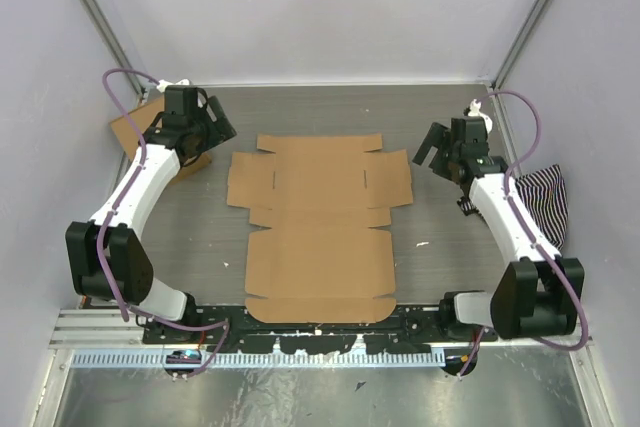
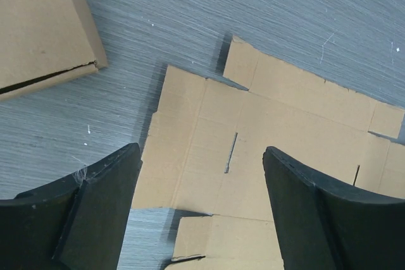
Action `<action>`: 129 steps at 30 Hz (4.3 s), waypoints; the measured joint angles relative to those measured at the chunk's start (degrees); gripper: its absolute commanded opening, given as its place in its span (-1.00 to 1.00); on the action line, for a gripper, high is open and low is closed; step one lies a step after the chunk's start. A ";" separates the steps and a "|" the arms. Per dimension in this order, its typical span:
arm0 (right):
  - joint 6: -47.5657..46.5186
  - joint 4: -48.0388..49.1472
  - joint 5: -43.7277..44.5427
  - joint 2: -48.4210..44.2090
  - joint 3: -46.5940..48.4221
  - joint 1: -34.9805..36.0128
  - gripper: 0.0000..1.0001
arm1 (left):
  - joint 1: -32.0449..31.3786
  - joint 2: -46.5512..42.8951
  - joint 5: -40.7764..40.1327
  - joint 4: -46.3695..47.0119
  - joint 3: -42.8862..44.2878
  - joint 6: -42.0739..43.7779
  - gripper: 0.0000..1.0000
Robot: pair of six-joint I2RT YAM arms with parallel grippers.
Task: Fold the paper box
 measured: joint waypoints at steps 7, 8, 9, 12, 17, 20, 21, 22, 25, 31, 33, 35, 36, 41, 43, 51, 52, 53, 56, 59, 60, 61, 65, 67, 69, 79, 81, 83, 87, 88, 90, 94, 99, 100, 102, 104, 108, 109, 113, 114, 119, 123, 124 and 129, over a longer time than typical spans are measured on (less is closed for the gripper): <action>-0.87 -1.88 -5.01 10.25 8.98 -0.22 0.99 | 0.00 0.44 0.59 -0.24 0.87 0.15 0.68; -1.07 -2.10 -5.77 11.34 10.08 -0.22 0.98 | 0.02 0.98 1.05 -0.35 1.79 0.39 0.67; -1.22 -2.25 -6.47 12.39 11.32 -0.22 0.97 | 0.07 1.73 1.44 -0.42 2.93 0.61 0.67; -1.25 -2.60 -8.74 15.89 15.96 -0.22 0.92 | 0.13 4.79 2.99 -0.48 7.04 1.09 0.65; -1.57 -3.41 -10.91 24.17 26.27 0.63 0.76 | 0.17 10.78 6.36 -1.22 13.62 1.57 0.62; -1.99 -3.54 -11.52 31.19 32.98 2.05 0.75 | 0.11 15.32 7.91 -1.73 17.44 1.75 0.62; -2.14 -3.61 -11.58 34.10 35.43 2.75 0.75 | 0.07 16.90 8.17 -1.88 18.56 1.92 0.61; -2.29 -3.52 -11.61 36.87 37.51 3.48 0.76 | -0.13 18.38 8.28 -2.21 19.54 2.12 0.62; -2.45 -3.89 -11.65 44.63 42.36 5.20 0.77 | -0.61 23.91 8.22 -3.56 23.41 2.75 0.62; -2.71 -5.62 -11.63 56.00 50.03 7.10 0.75 | -1.99 33.38 7.85 -5.33 30.10 4.11 0.61; -2.82 -6.08 -11.61 58.16 52.13 7.19 0.75 | -2.32 35.58 7.72 -6.03 31.91 4.50 0.61; -2.99 -6.32 -11.41 59.43 53.51 7.19 0.75 | -2.67 37.66 7.56 -6.73 33.99 4.92 0.60; -3.13 -6.40 -11.30 59.74 53.79 7.19 0.74 | -2.75 38.36 7.52 -6.73 34.42 5.11 0.60; -4.20 -6.73 -11.23 59.93 53.90 7.34 0.72 | -3.19 40.87 7.41 -6.99 35.30 5.44 0.59; -4.55 -6.75 -11.47 60.04 53.90 7.39 0.70 | -3.32 41.92 7.30 -7.02 35.71 5.53 0.59; -5.81 -6.80 -13.11 60.89 53.90 8.33 0.45 | -3.61 43.47 7.34 -7.15 35.78 5.51 0.58; -5.92 -6.80 -13.29 60.92 53.90 8.50 0.44 | -3.61 43.58 7.37 -7.13 35.80 5.51 0.58; -5.99 -6.82 -13.40 60.98 53.90 8.70 0.43 | -3.61 43.69 7.37 -7.13 35.80 5.51 0.58; -6.16 -6.80 -13.60 61.00 53.90 9.20 0.41 | -3.61 44.33 7.37 -7.19 35.80 5.51 0.57; -6.21 -6.80 -13.79 61.00 53.90 9.46 0.41 | -3.61 45.20 7.58 -7.21 35.80 5.51 0.56; -6.21 -6.82 -13.79 60.98 53.88 9.55 0.41 | -3.61 45.51 7.65 -7.21 35.80 5.51 0.56; -6.21 -6.82 -13.81 61.00 53.88 9.60 0.41 | -3.61 45.79 7.74 -7.23 35.80 5.51 0.55; -6.21 -6.80 -14.29 60.98 53.83 9.73 0.41 | -3.74 46.23 8.13 -7.67 35.80 5.49 0.54; -6.21 -6.78 -14.71 60.98 53.66 9.79 0.41 | -3.87 46.23 8.33 -7.69 35.80 5.51 0.53; -6.23 -6.80 -14.97 60.98 53.53 9.86 0.41 | -4.02 46.23 8.59 -7.78 35.93 5.49 0.52; -6.19 -6.62 -15.69 60.39 52.59 11.43 0.41 | -6.88 46.23 9.11 -7.78 37.73 5.49 0.51; -6.19 -6.62 -15.72 60.22 52.57 11.96 0.41 | -7.37 46.23 9.11 -7.80 37.73 5.49 0.50; -6.19 -6.64 -15.67 59.89 52.57 12.50 0.40 | -7.80 46.23 9.11 -7.80 37.73 5.49 0.50; -6.19 -6.62 -15.45 59.04 52.57 13.27 0.40 | -8.46 46.23 9.25 -7.96 37.86 5.46 0.50; -6.19 -6.64 -15.41 58.82 52.57 13.38 0.40 | -8.59 46.23 9.27 -8.00 37.86 5.49 0.49; -6.19 -6.62 -15.26 58.21 52.50 13.66 0.41 | -8.96 46.21 9.31 -8.04 38.10 5.46 0.49; -6.19 -6.54 -15.23 57.59 52.46 13.75 0.40 | -9.66 46.21 9.66 -8.17 38.91 5.18 0.49; -6.19 -6.54 -15.23 57.59 51.78 14.05 0.40 | -10.73 46.21 10.14 -8.17 39.78 4.98 0.48; -6.19 -6.58 -15.23 57.59 51.67 14.14 0.40 | -10.97 46.21 10.25 -8.13 39.80 4.87 0.48; -6.19 -6.56 -15.26 57.59 51.63 14.25 0.40 | -11.39 46.21 10.47 -8.15 39.87 4.61 0.48; -6.16 -6.54 -15.26 57.61 51.63 14.56 0.40 | -11.80 46.21 10.64 -8.20 40.04 4.39 0.48; -6.16 -6.54 -15.26 57.59 51.60 15.23 0.40 | -12.59 46.23 11.02 -8.28 41.90 4.07 0.48; -6.16 -6.54 -15.26 57.59 51.60 15.39 0.40 | -12.76 46.23 11.06 -8.22 42.40 4.00 0.48; -6.14 -6.51 -15.26 57.61 51.60 15.91 0.40 | -13.31 46.23 11.52 -8.17 43.43 3.76 0.48; -6.12 -6.49 -15.26 57.61 51.60 16.00 0.40 | -13.42 46.25 11.56 -8.17 43.43 3.72 0.48; -5.92 -6.45 -15.28 57.66 51.60 16.22 0.34 | -13.62 47.36 11.74 -8.17 43.71 3.48 0.47; -5.70 -6.16 -15.30 58.21 51.63 16.22 0.29 | -13.62 49.51 11.85 -8.17 43.85 2.99 0.47; -5.66 -6.05 -15.30 58.51 51.63 16.22 0.29 | -13.62 50.14 11.87 -8.17 43.85 2.82 0.47; -5.44 -5.62 -15.45 60.24 51.74 16.24 0.29 | -13.60 51.47 12.09 -7.91 44.11 2.23 0.47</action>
